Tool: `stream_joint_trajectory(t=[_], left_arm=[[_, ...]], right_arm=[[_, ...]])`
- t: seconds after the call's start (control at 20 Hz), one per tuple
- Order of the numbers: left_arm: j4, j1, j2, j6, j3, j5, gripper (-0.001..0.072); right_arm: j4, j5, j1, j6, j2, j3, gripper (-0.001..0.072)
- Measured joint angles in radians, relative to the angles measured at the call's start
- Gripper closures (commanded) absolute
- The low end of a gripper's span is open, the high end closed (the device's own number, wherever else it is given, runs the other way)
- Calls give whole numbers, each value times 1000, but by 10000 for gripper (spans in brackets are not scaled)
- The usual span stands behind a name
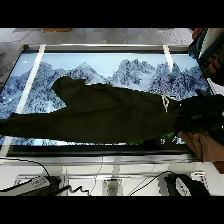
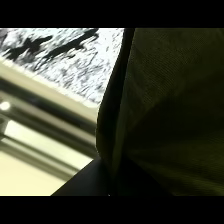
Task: Fold the clothes and pants, and hang the long-sleeved shirts on hangers.
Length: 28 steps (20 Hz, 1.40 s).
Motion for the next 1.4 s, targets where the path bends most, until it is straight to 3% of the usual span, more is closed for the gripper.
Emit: stream_joint_trajectory(t=[0.35,0.4,0.45,0.5,0.95,1.1,1.25,1.4], left_arm=[[138,2,-2,26,-32,-25,671],[156,4,-2,29,-40,-26,527],[167,5,-2,33,-47,-24,249],[177,6,-2,33,-54,-23,19],[171,7,-3,18,-73,24,14],[84,7,-8,6,-73,87,15],[2,7,-17,-1,-73,126,15],[-34,7,-22,-2,-73,141,14]], right_arm=[[-42,44,0,72,134,-210,679],[-53,51,0,76,138,-218,596],[-60,56,0,79,141,-224,372],[-68,59,0,79,144,-228,199],[-83,46,0,84,150,-225,188],[-87,-107,0,84,145,-210,232],[-88,-307,0,93,81,-176,222],[-88,-417,-5,79,-76,-80,194]])
